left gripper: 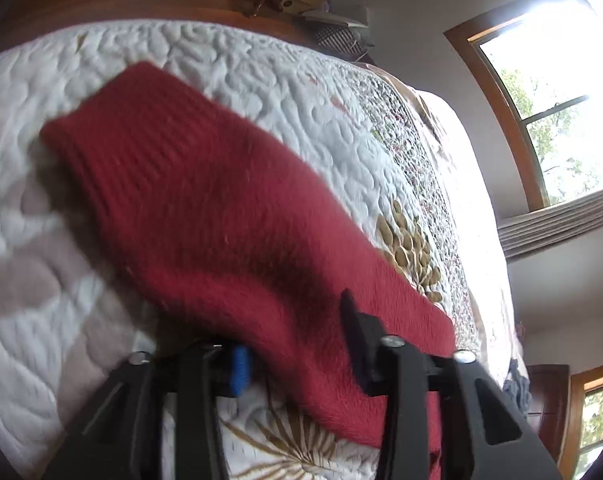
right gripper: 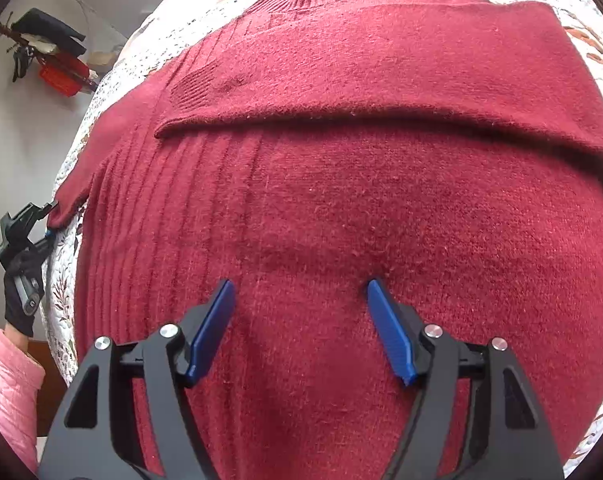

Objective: Fold small clothes
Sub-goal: 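Move the left tool to the other sleeve and grasp its cuff, then fold the gripped sleeve across the sweater body with the left tool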

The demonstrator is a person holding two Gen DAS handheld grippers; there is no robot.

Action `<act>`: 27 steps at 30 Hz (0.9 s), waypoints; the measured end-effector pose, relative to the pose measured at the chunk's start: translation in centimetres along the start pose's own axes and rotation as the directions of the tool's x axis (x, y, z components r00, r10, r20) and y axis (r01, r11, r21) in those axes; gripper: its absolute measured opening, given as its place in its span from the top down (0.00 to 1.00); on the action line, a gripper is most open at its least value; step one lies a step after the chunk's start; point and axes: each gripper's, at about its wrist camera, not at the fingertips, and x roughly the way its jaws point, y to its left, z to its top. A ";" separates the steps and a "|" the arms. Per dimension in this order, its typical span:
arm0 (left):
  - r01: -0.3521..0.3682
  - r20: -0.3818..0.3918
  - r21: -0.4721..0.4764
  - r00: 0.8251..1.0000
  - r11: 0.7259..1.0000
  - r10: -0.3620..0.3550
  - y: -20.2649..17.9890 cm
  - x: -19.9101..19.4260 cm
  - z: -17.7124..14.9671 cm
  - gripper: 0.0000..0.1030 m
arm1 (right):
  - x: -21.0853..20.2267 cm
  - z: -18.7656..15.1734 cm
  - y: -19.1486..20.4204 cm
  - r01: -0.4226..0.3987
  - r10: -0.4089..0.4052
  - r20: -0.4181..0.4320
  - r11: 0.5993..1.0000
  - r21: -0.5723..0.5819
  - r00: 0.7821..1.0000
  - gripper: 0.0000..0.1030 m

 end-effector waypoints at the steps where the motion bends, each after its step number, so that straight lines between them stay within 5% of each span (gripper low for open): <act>1: -0.010 0.000 0.008 1.000 1.000 0.010 0.0 -0.1 0.1 0.78 | 0.1 0.0 0.1 0.005 -0.005 0.001 1.000 -0.005 1.000 0.31; 4: -0.010 0.012 0.025 1.000 1.000 0.010 -0.1 -0.6 0.5 0.89 | 0.2 -0.1 0.4 0.015 -0.015 0.003 1.000 -0.018 1.000 0.30; 12: 0.041 0.062 0.224 0.996 0.974 -0.056 -7.3 -3.3 -1.5 0.93 | -1.7 -0.4 0.7 0.029 -0.028 0.029 0.999 -0.025 0.999 0.33; 27: 0.250 -0.101 0.499 0.968 0.830 -0.231 -26.0 -1.0 -13.7 0.93 | -7.4 -1.2 -3.6 0.049 -0.049 0.122 0.999 0.001 0.991 0.33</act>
